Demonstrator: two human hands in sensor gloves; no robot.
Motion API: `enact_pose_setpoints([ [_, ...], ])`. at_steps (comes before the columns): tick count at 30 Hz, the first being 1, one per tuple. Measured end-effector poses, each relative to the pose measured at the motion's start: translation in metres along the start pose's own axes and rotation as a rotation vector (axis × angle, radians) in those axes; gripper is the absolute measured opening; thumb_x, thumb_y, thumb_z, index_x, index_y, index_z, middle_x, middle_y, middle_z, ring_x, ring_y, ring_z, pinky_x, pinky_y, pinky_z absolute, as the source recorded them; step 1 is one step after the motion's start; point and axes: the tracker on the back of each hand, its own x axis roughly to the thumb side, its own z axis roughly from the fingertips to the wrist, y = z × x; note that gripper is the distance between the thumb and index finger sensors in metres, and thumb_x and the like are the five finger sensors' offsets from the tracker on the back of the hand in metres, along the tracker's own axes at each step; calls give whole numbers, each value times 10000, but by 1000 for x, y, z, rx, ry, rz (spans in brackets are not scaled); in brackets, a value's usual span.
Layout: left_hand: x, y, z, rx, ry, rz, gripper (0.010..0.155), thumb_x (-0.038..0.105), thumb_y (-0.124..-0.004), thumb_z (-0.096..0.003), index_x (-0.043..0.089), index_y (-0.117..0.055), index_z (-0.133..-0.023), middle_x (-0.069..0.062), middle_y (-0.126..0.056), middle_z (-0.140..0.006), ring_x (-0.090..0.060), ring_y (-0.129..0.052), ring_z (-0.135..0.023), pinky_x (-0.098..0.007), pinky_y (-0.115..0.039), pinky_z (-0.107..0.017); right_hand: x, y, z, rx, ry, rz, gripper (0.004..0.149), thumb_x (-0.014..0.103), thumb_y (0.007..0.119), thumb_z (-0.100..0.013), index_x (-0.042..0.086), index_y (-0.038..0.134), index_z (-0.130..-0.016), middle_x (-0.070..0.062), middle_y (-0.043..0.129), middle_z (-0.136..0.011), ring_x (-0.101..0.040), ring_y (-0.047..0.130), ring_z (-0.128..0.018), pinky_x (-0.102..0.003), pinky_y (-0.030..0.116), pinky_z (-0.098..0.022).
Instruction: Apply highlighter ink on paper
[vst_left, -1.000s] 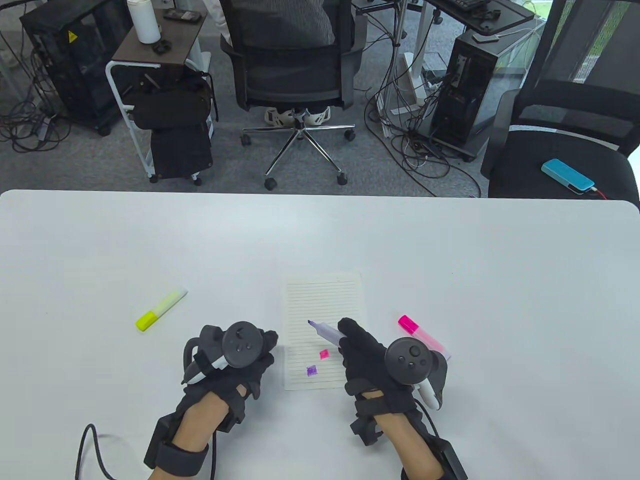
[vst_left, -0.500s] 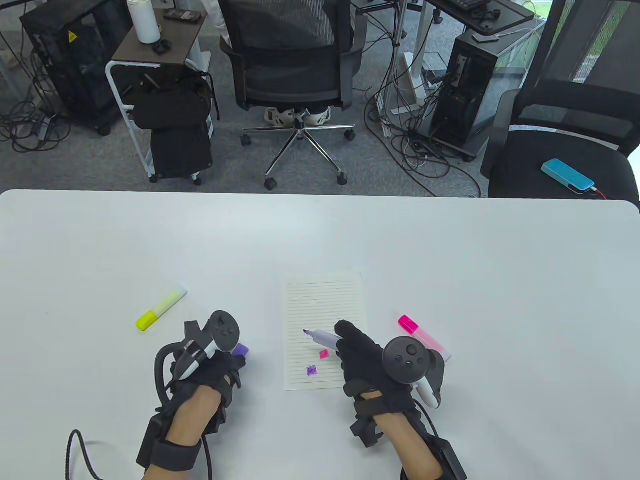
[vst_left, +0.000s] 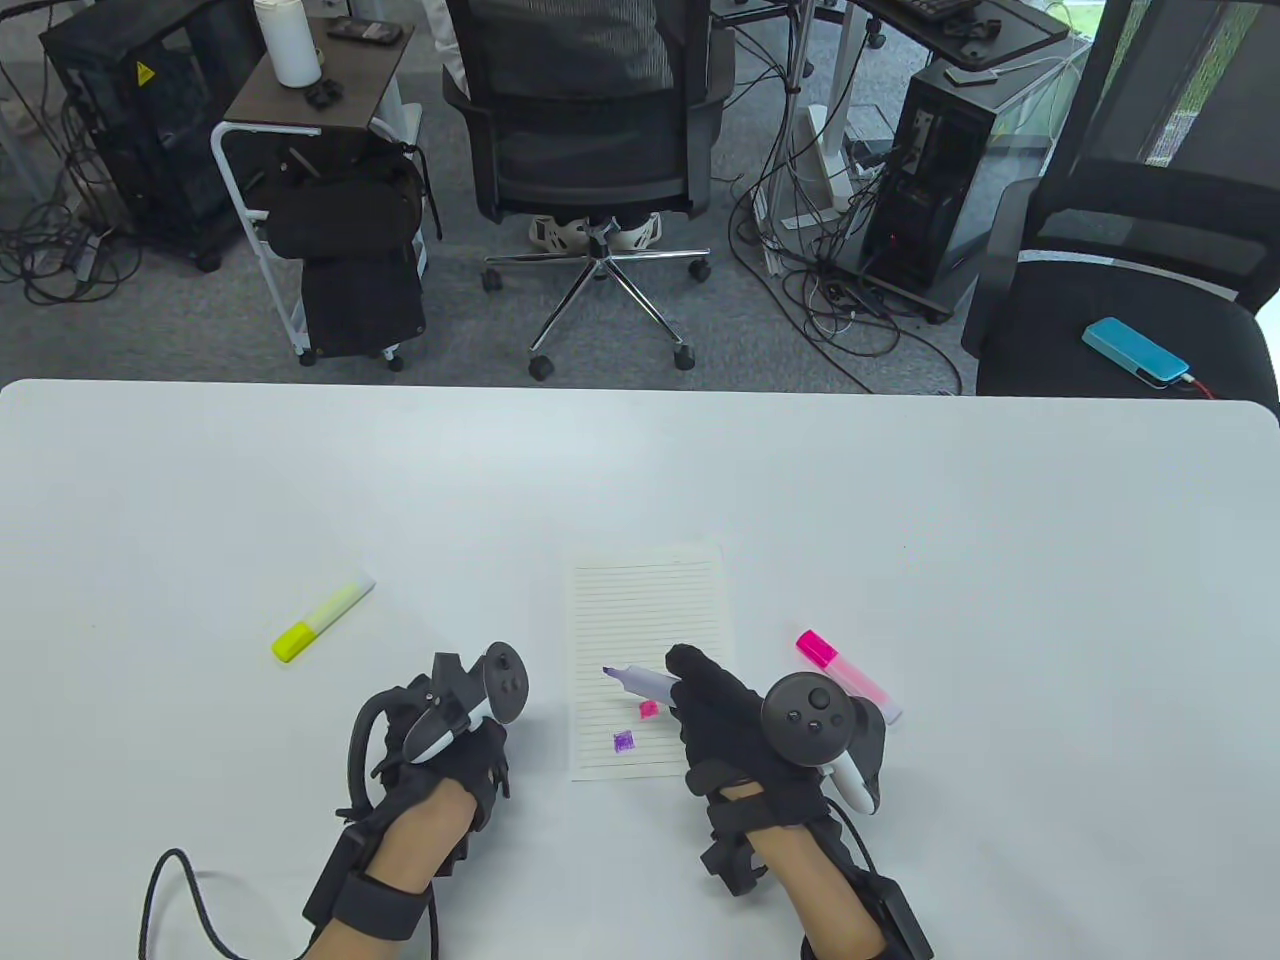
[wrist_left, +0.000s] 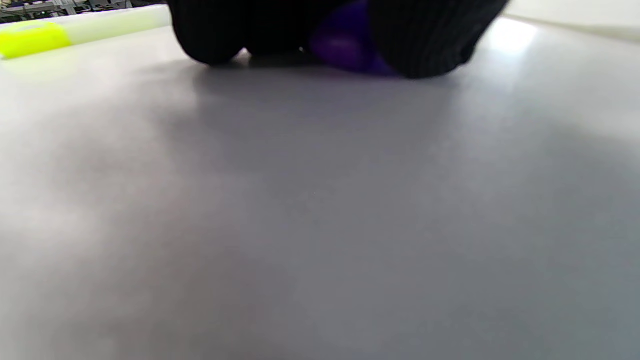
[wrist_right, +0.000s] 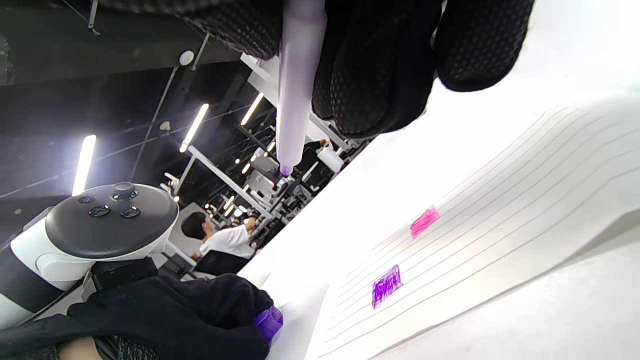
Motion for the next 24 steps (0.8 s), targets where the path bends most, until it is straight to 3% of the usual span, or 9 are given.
enact_pose_setpoints([
  [4,0,4,-2,23,-79,-80,618,503,-792,-420,135,-678,-902,-119,-705,-969,-364,-794,-820,-627,-600,-675,0,1,0,10,-7,3,452,325,670,-651,171,603,-1071,-166,821,-886,-351,919,-610,-597,693,-602],
  [10,-1,6,-4,43,-97,-67,635,551,-813,-402,124,-723,-863,-117,-771,-920,-344,-856,-765,-622,-651,-654,1,3,-1,25,-17,5,449,328,667,-652,169,608,-1068,-166,825,-882,-352,919,-608,-598,692,-602],
  [13,-6,9,-2,71,-122,3,640,570,-814,-392,130,-737,-850,-108,-799,-902,-329,-887,-745,-627,-653,-654,1,3,-1,38,-28,-2,448,329,666,-653,167,610,-1066,-166,827,-880,-352,920,-608,-599,692,-601],
  [17,-7,18,6,147,-259,167,642,573,-822,-384,136,-736,-846,-100,-798,-903,-319,-900,-745,-636,-646,-655,3,2,-3,63,-69,-40,446,330,668,-652,170,615,-1065,-162,828,-880,-349,921,-606,-596,695,-602],
  [24,5,34,23,319,-466,288,642,557,-849,-373,150,-717,-853,-91,-777,-920,-312,-896,-757,-630,-652,-659,6,2,-3,74,-114,-55,441,331,670,-651,171,624,-1060,-160,832,-875,-345,921,-603,-596,696,-604],
])
